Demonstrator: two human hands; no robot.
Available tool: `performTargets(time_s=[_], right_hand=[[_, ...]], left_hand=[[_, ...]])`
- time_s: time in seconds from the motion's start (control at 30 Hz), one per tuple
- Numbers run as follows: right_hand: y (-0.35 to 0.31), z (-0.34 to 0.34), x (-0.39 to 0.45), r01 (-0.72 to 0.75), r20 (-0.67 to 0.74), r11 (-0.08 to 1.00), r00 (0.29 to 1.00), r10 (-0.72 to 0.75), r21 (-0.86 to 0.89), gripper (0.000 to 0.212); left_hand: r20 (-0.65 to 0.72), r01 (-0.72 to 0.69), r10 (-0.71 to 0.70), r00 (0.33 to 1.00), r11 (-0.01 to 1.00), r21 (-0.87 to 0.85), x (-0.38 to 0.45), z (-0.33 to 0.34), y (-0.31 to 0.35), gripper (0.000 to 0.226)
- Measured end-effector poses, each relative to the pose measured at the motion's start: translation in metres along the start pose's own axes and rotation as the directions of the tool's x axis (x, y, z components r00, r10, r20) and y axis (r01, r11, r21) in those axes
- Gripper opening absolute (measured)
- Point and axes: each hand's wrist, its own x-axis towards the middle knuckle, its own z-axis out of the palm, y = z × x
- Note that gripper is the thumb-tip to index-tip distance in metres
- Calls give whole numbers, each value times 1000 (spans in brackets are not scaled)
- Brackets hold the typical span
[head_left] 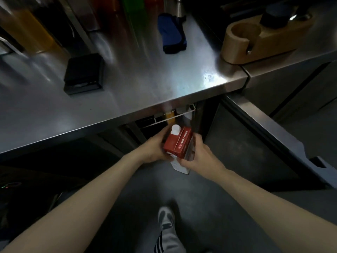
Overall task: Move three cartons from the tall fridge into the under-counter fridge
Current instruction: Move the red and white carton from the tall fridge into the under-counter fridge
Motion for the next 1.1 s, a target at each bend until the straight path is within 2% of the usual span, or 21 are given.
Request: performTargets(time_s=[0.07, 0.17, 0.27, 0.4, 0.6, 0.67, 0.9, 1.1], right_hand=[[15, 4, 12, 0, 2, 1000, 1000, 0, 3, 92], [43, 9, 35, 6, 18, 1000, 1000, -5, -9, 97], [63, 10, 58, 23, 36, 999, 999, -22, -36, 96], [93, 12, 91, 24, 62, 997, 998, -20, -70, 93], [147, 26, 138, -70, 101, 988, 991, 85, -139, 117], [159, 30, 151, -113, 106, 984, 986, 128, -138, 118], [193, 47, 204, -145, 64, 989, 987, 146, -27, 93], [233, 54, 233, -134, 14, 990, 991, 135, -52, 72]], left_hand=[[24, 3, -4, 1000, 1000, 20, 18, 3, -10, 114], [19, 40, -38, 999, 997, -66, 44, 13, -34, 111], [-32, 43, -47, 998, 989, -138, 66, 26, -55, 109], [-125, 49, -68, 990, 988, -150, 101, 48, -79, 112], [-207, 82, -123, 971, 977, -195, 153, 72, -113, 110], [-221, 80, -125, 967, 977, -198, 169, 78, -123, 111], [-263, 85, -159, 952, 958, -273, 220, 89, -152, 112], [-305, 47, -113, 945, 975, -215, 255, 88, -168, 108]])
